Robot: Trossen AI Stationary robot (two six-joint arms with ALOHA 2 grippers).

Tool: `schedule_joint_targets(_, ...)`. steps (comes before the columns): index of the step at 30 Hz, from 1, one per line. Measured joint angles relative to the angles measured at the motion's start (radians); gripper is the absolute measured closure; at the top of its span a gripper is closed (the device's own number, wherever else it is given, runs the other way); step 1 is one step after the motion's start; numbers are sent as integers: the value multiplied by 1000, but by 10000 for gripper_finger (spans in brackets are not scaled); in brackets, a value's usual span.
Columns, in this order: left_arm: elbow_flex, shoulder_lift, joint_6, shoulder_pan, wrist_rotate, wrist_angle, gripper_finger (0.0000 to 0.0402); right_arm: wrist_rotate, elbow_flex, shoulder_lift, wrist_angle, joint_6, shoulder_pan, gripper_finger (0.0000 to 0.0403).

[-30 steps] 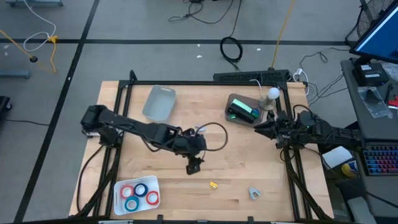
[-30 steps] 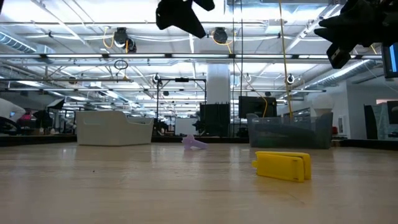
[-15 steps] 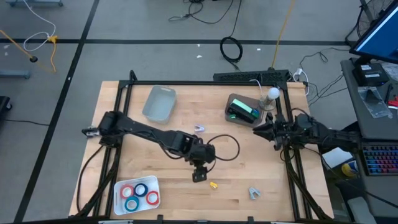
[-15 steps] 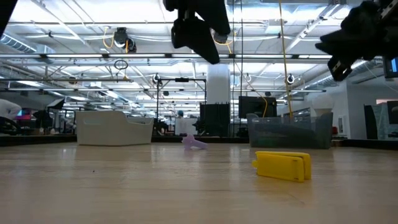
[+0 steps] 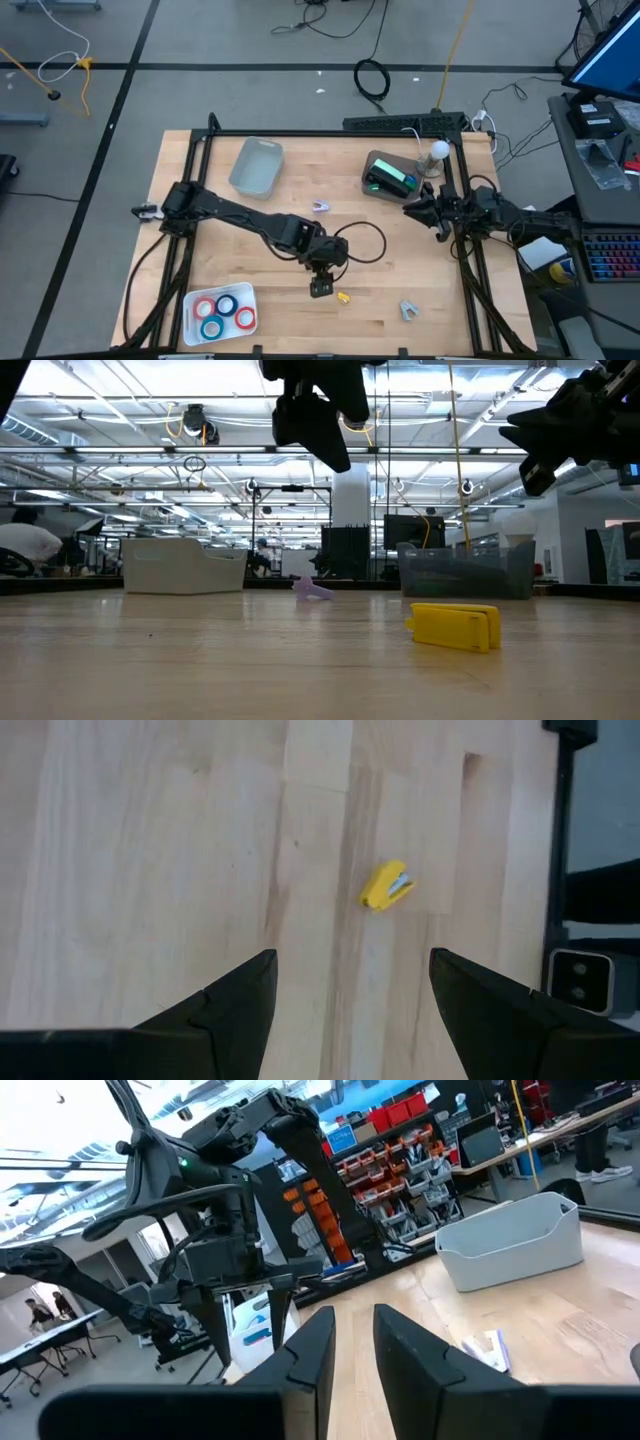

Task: Pick and place Stapler, Stapler remover, tape
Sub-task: Put the yellow small stapler into the black bin

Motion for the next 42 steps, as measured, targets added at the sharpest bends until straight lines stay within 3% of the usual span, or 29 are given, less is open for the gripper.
schedule_joint_targets(13,0,0,29,4,8,10,135,0,-1,0,22,0,0,339)
schedule_joint_targets(20,0,0,165,-10,-2,11,135,0,-1,1,19,0,0,339)
schedule_joint_targets(30,0,0,347,-132,-191,24,135,0,-1,1,22,0,0,339)
schedule_joint_targets(39,0,18,451,-139,-196,74,135,0,-2,1,22,0,0,339)
schedule_joint_targets(42,0,57,471,-139,-138,110,135,2,-2,2,22,1,0,339)
